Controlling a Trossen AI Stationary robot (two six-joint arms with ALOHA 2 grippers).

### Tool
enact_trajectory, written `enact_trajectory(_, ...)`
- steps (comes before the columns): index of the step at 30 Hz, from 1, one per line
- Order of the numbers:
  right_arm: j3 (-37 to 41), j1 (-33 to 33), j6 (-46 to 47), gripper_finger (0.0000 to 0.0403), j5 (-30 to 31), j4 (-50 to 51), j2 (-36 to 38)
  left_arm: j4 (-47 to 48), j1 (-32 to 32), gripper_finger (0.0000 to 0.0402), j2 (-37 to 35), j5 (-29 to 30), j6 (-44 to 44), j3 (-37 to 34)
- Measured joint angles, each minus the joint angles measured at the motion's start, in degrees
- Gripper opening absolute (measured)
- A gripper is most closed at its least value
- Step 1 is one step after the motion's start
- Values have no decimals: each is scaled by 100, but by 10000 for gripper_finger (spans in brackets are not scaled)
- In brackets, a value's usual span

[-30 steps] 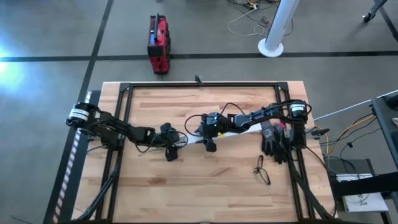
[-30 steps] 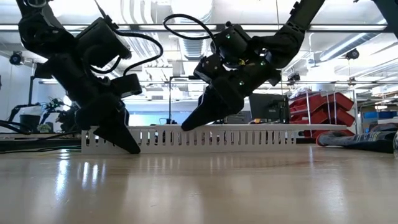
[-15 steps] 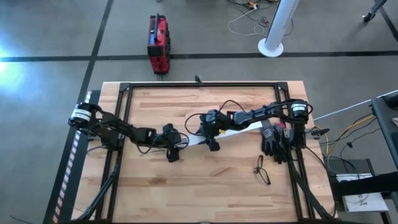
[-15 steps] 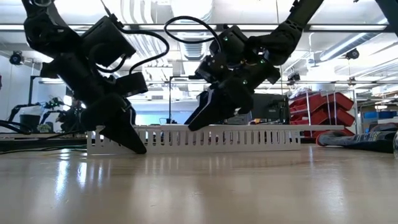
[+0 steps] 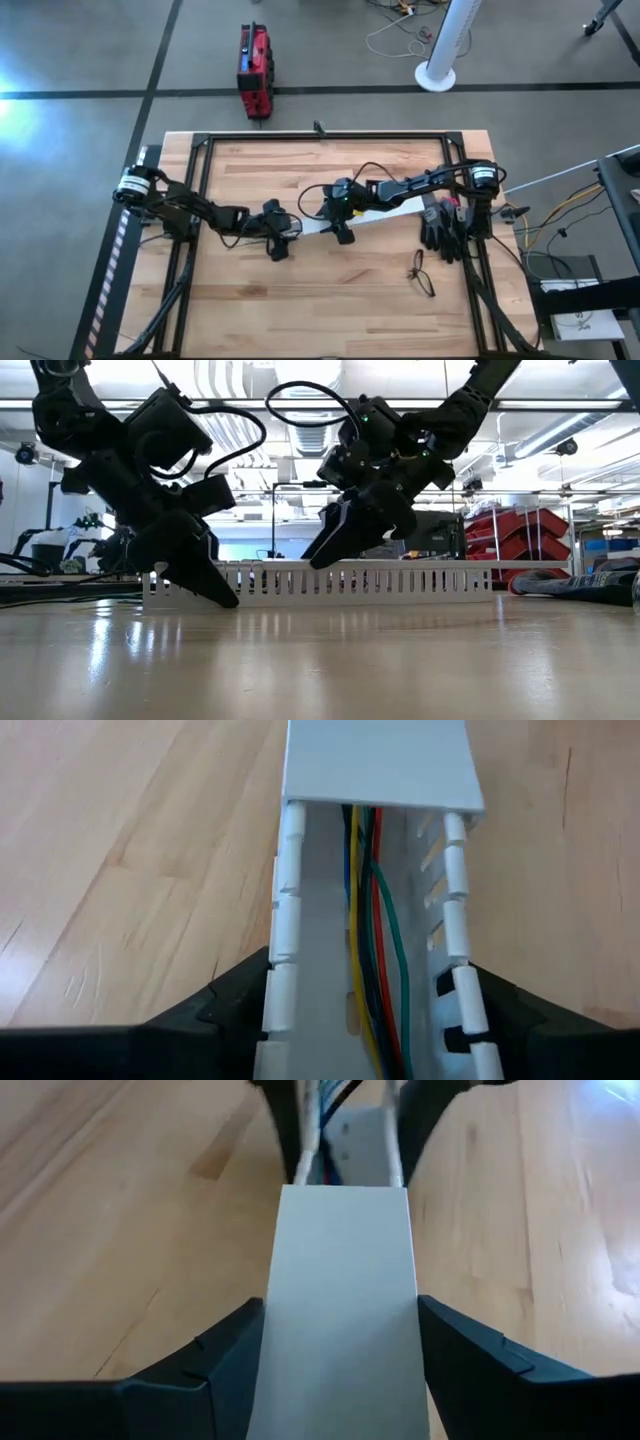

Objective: Ziptie cables
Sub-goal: Close the white cable duct

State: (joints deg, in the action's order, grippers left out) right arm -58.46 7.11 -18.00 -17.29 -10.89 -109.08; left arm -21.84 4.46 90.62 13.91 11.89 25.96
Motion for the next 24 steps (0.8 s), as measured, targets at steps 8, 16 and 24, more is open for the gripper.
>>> enact_trajectory(8,-233,-74,483,181,84,-651,-281,-863,-18,214,806,-70,-258,531)
enact_trajectory(16,-387,-98,284,99,104,-243,-340,-93,-21,224,1520,-338,-640,1743)
enact_trajectory(24,-373,-74,-353,76,373,725,235,987,-26,265,1064,-347,-497,1739)
